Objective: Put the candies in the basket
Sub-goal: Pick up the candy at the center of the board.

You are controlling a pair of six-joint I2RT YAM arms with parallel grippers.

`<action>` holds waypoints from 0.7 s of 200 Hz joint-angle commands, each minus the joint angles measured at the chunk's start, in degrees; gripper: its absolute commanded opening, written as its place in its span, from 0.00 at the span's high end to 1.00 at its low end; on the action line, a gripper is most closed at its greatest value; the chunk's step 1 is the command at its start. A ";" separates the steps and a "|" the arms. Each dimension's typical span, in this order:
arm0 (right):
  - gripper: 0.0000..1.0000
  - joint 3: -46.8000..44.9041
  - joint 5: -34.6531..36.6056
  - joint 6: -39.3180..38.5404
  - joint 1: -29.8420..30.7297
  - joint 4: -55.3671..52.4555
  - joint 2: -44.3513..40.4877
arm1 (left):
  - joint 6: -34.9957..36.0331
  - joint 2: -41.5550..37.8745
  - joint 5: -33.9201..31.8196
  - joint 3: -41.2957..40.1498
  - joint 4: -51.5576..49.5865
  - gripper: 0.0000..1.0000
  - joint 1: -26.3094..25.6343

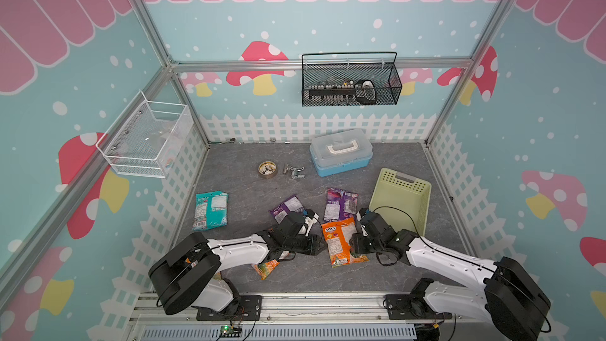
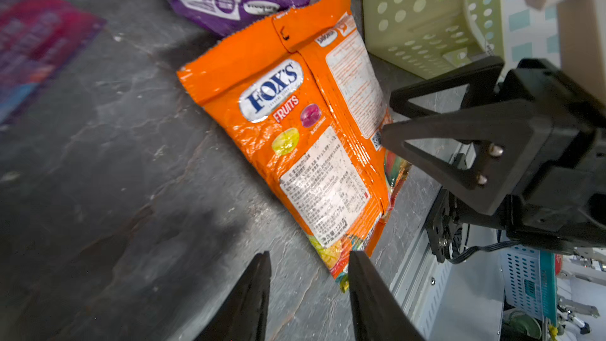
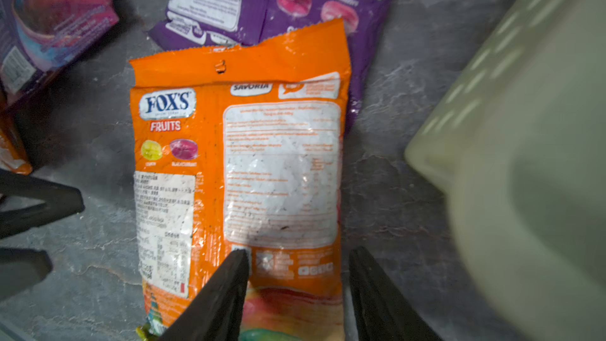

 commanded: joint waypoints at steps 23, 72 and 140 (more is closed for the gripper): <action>0.42 -4.11 -5.20 1.25 -1.99 4.07 -1.87 | -0.85 7.14 2.33 3.60 5.27 0.68 -0.80; 0.41 -7.14 -10.12 2.08 -1.99 8.55 -6.54 | -1.11 8.52 -0.18 2.40 5.10 0.74 -1.07; 0.39 -8.60 -10.18 2.47 -1.96 12.15 -4.11 | -1.20 10.18 -1.33 1.58 3.89 0.82 -1.07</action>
